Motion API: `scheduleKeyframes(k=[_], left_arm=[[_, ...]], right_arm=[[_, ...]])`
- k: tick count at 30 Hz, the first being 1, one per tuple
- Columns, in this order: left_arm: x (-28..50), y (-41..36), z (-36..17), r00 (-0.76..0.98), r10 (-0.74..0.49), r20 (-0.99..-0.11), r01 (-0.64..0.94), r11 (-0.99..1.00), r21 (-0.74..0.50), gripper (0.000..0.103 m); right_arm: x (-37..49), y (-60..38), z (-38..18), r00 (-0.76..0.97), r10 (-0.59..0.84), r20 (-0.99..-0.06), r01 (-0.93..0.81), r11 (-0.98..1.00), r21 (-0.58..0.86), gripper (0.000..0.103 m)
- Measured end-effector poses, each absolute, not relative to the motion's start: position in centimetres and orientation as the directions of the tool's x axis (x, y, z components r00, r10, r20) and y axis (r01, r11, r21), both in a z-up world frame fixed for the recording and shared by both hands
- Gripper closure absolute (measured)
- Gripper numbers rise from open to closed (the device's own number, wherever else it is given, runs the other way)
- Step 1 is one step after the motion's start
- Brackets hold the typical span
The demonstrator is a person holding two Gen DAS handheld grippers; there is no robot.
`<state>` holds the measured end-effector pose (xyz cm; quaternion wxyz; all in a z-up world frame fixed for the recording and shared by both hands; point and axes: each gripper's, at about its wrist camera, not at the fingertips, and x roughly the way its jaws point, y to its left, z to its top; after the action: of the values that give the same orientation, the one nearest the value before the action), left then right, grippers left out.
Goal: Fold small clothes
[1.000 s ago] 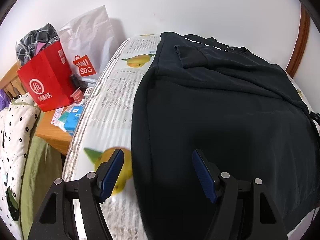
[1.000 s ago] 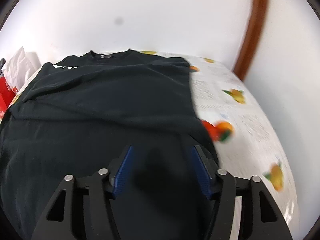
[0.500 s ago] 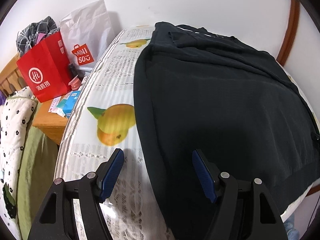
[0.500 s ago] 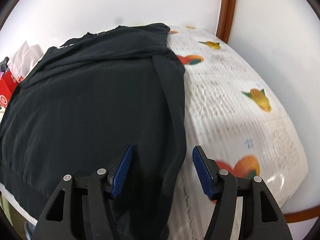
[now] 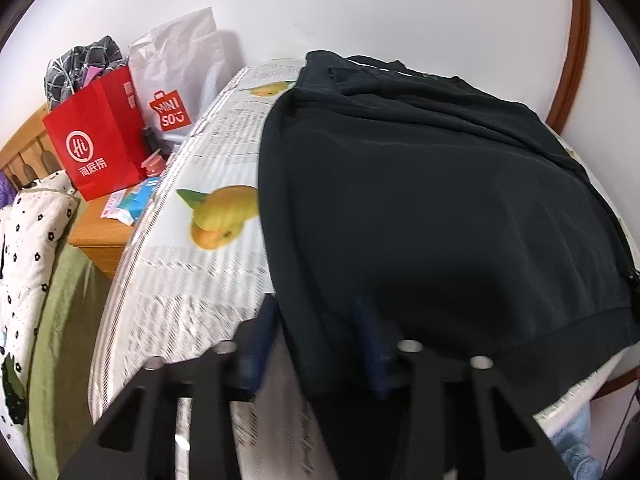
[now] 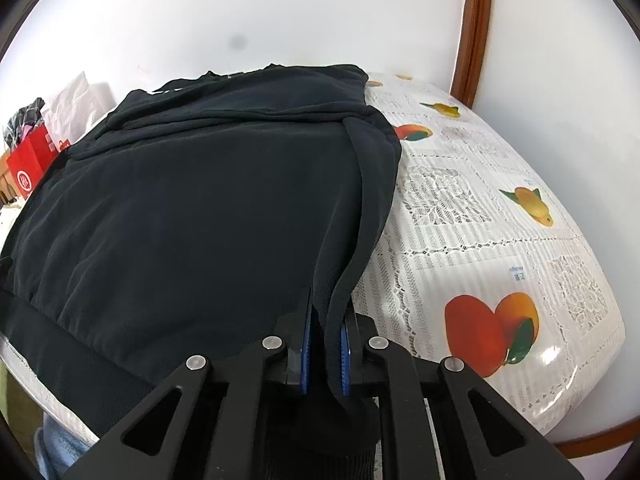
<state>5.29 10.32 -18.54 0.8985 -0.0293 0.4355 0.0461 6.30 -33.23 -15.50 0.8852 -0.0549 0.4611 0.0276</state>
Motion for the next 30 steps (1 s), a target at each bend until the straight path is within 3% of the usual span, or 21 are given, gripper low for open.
scheduleKeyframes(k=[6,13,19,30], left_arm=[[4.2,9.2,-18.5,0.62,0.035,-0.784,-0.075,0.997,-0.015,0.07],[4.2,9.1,-18.7,0.643,0.053,-0.764,-0.109,0.994,-0.023,0.067],[4.1,9.0,-18.8,0.654,0.063,-0.753,-0.118,0.993,-0.02,0.066],[4.1,8.9,-18.9,0.658,0.051,-0.752,-0.101,0.995,-0.02,0.065]], right_arm=[[6.4,-34.9,-15.4,0.575,0.008,-0.818,-0.073,0.996,-0.041,0.092],[6.7,-35.3,-15.7,0.583,-0.002,-0.813,-0.052,0.998,-0.04,0.079],[6.4,-35.1,-15.9,0.598,-0.033,-0.801,-0.035,0.997,-0.068,0.074],[6.1,-35.1,-16.0,0.614,-0.033,-0.789,-0.03,0.997,-0.065,0.072]])
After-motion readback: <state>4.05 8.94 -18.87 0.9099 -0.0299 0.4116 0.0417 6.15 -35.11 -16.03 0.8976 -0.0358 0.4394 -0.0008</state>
